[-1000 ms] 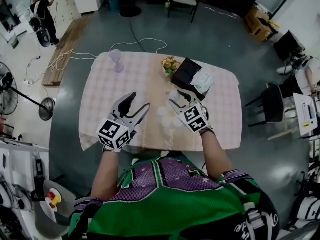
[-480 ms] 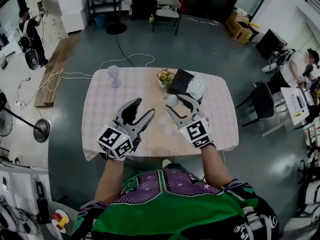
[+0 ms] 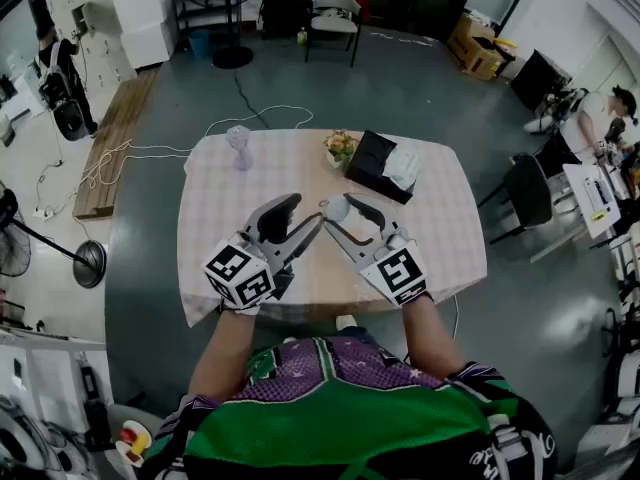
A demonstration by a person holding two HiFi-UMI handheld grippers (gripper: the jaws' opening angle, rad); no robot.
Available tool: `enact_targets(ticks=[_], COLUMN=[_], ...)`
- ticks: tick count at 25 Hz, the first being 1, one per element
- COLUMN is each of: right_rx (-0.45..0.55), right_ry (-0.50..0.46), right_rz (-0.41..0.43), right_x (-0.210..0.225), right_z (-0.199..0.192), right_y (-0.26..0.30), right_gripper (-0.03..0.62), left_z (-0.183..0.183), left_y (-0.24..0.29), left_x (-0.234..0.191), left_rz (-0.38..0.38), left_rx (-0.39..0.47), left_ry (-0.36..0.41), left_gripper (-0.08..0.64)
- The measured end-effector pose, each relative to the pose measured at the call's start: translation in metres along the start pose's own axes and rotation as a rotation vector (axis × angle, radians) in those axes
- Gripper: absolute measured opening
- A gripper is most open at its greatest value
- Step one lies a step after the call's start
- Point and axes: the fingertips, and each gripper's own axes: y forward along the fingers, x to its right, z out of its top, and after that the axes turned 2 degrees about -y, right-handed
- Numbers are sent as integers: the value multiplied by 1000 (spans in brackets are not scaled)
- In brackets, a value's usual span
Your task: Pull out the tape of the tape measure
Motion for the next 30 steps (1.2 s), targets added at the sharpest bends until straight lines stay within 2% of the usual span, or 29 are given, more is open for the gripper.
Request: enact_targets(ticks=[5, 8, 20, 26, 30], right_rx=[26, 24, 34, 37, 17], right_ry=[-61, -36, -50, -51, -60], right_rz=[40, 59, 119, 130, 118], right_x=[-15, -25, -48, -53, -50], right_z=[10, 13, 24, 27, 24], right_y=[4, 4, 6, 5, 2], right_gripper=[221, 221, 221, 221, 219], left_z=[1, -1, 7, 9, 12], left_y=[-7, -13, -31, -37, -42], left_x=[2, 4, 13, 20, 18], left_rz=[-19, -24, -59, -75, -36], left_rx=[5, -3, 13, 4, 7], left_ry=[-20, -27, -44, -8, 25], left_gripper=[230, 192, 62, 32, 29])
